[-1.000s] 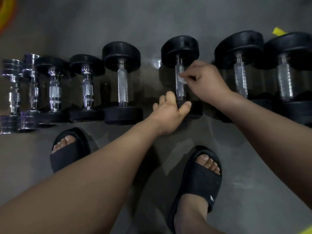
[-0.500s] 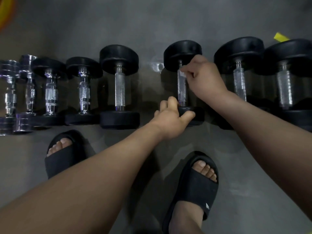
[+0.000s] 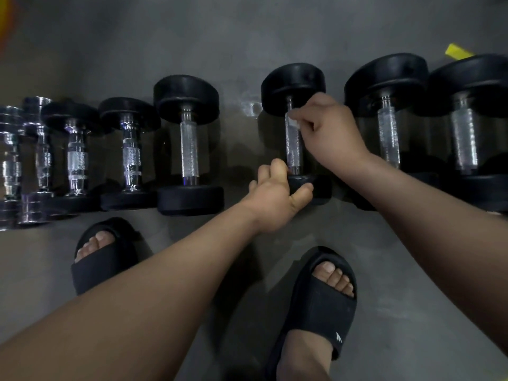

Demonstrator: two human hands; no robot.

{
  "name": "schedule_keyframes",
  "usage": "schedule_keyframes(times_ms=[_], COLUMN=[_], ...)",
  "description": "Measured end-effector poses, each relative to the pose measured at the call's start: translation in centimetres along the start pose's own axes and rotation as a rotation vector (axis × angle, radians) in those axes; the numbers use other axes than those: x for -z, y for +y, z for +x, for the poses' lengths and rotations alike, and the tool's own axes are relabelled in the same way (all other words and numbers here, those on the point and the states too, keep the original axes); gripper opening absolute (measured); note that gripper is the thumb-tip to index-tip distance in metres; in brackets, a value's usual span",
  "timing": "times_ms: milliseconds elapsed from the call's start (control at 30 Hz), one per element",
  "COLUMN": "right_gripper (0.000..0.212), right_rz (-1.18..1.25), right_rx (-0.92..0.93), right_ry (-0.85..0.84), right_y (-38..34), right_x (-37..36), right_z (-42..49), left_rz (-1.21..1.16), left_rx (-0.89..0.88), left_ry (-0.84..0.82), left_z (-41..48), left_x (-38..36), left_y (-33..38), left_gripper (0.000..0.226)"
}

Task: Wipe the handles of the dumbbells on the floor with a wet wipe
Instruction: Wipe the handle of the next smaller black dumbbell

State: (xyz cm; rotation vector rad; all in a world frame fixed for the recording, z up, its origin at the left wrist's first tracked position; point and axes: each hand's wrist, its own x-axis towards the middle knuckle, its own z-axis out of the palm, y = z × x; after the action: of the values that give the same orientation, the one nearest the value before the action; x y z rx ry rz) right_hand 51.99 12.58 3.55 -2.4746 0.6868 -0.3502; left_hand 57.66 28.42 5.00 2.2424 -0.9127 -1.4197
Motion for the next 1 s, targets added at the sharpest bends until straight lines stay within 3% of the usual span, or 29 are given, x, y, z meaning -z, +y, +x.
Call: schedule_keyframes(times_ms=[167,333,500,567,667,767,867,1000], right_gripper=[0.019,0.02,0.017,0.017,0.017,0.016,0.017,0.018], right_rz=[0.004,0.001,0.073,0.078,0.05,0.081,0.076,0.053], right_rx=[0.089,0.041,0.029,0.023,-0.024,-0.014,0.011,-0.009], right_ry=[-0.15,-0.118,-0.242,-0.214,-0.118,-0.18,-0.339,-0.269], right_y=[0.8,0.9,1.2,1.5,1.9,2.1,2.5,2.9], right_x=[1.2,0.8,1.4,1.4,0.9,1.4,2.5,2.2], right_z=[-1.5,-1.0,-2.1,-1.5,-0.9,-1.9,-2.2,-1.1], left_rz=[0.009,0.014,-0.02,-0.054,-0.181,-0.224,-0.208,-0.184], left_rx=[-0.009,-0.013,-0.03,-0.032,0.013,0.044,0.047,0.037], left_ry=[0.008,0.046,0.091,0.128,0.195,0.223,0.224,0.208], left_z=[0.0,-0.2,-0.1,-0.1,-0.3,-0.5,-0.4,-0.2], left_x=[-0.2,-0.5,-1.1,-1.4,-2.1,-2.7,-3.0,-3.0], left_y=[0.0,0.3,-0.1,-0.3,-0.6,-0.5,-0.1,0.1], left_gripper=[0.052,0.05,0.048,0.05,0.068,0.082,0.079,0.067])
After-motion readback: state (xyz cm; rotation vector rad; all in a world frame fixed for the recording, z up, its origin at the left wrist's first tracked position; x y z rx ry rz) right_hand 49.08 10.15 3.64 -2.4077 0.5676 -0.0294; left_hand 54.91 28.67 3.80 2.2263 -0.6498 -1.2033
